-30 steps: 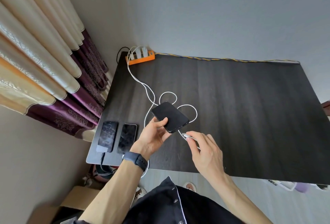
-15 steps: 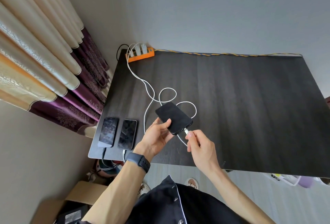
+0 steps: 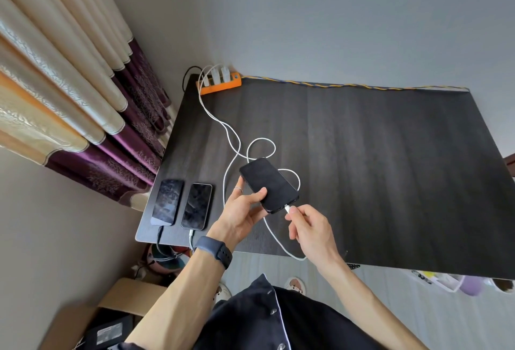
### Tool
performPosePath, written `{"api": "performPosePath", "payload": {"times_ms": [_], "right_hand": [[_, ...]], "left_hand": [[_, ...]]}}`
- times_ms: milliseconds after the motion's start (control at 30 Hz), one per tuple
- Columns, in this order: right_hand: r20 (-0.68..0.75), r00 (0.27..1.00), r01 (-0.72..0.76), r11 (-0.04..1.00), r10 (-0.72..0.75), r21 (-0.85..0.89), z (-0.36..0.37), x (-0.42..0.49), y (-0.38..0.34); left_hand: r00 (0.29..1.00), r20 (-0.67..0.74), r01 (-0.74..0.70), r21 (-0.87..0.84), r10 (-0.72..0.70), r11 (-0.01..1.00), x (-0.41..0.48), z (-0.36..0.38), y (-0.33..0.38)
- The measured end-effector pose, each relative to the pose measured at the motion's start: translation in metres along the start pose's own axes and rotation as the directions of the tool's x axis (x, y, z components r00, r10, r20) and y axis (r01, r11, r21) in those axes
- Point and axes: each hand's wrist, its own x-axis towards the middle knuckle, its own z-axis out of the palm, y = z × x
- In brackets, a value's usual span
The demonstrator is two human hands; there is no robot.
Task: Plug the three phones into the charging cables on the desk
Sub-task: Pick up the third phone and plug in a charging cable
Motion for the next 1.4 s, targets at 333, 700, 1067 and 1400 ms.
{"api": "performPosePath", "payload": {"times_ms": [333,700,1067,1400], "right_hand": [[-0.012,0.996,-0.088,0.995,0.088,0.041,0.009,0.003,0.003],[0.14,0.989,-0.057,0.998,0.055,0.013,0.006,0.012,0.01],[0.524,0.629,-0.524,0.811,0.575,-0.26,-0.008,0.053,0.076],[0.217,0.853,-0.517,0.719,0.474,0.463,0.009,0.11,0.048]], "left_hand": [[0.994,-0.038,-0.094,0.17,0.101,0.981,-0.006,0.001,-0.008],[0.993,-0.022,-0.107,0.158,0.112,0.982,-0.007,-0.013,-0.001],[0.996,-0.078,-0.02,0.162,0.033,0.987,-0.005,-0.056,0.029],[0.952,-0.303,0.228,0.619,-0.04,0.751,0.012,-0.072,-0.008]]}}
